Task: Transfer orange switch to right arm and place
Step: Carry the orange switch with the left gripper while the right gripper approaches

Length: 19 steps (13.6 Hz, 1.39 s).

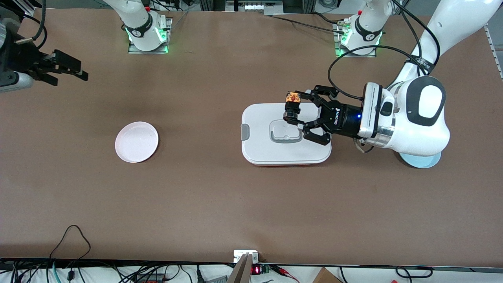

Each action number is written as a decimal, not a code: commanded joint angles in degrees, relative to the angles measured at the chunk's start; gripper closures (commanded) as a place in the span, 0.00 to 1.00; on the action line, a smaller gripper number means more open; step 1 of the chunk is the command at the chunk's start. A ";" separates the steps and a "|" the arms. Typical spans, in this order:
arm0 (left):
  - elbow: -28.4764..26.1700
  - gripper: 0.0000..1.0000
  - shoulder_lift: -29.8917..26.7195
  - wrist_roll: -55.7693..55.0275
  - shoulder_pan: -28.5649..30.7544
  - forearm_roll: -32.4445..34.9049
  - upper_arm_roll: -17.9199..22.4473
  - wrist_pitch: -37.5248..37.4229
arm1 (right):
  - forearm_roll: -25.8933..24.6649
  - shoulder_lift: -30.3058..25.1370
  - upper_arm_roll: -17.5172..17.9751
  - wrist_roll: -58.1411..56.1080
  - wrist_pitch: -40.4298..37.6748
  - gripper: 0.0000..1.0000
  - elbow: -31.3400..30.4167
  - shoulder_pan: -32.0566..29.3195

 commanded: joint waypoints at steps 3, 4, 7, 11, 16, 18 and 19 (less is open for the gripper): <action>-4.23 1.00 -1.13 9.13 0.88 -6.05 -1.22 1.40 | 9.36 3.12 -0.11 -0.39 -0.86 0.00 0.37 1.00; -4.23 1.00 -1.13 9.48 0.97 -6.14 -1.22 1.40 | 12.43 3.74 -0.20 -1.00 -1.03 0.00 0.37 0.74; -4.23 1.00 -1.13 9.58 1.14 -6.05 -1.22 1.31 | 20.43 5.32 -0.55 -2.94 -0.77 0.00 0.28 -0.85; -5.01 1.00 -2.53 9.40 1.76 -6.05 -1.22 1.14 | 38.88 8.92 -0.55 -2.15 -0.68 0.00 -2.44 -0.33; -11.34 1.00 -9.38 3.18 4.31 -6.22 -1.40 0.87 | 55.06 10.95 -0.29 -2.50 1.07 0.00 -5.17 3.80; -12.75 1.00 -10.88 0.80 4.48 -7.10 -1.83 0.96 | 59.99 11.48 -0.29 -2.94 3.70 0.00 -5.17 6.95; -14.49 1.00 -11.32 0.53 5.01 -9.11 -2.44 0.96 | 61.58 11.57 -0.29 -2.85 6.41 0.00 -5.17 8.97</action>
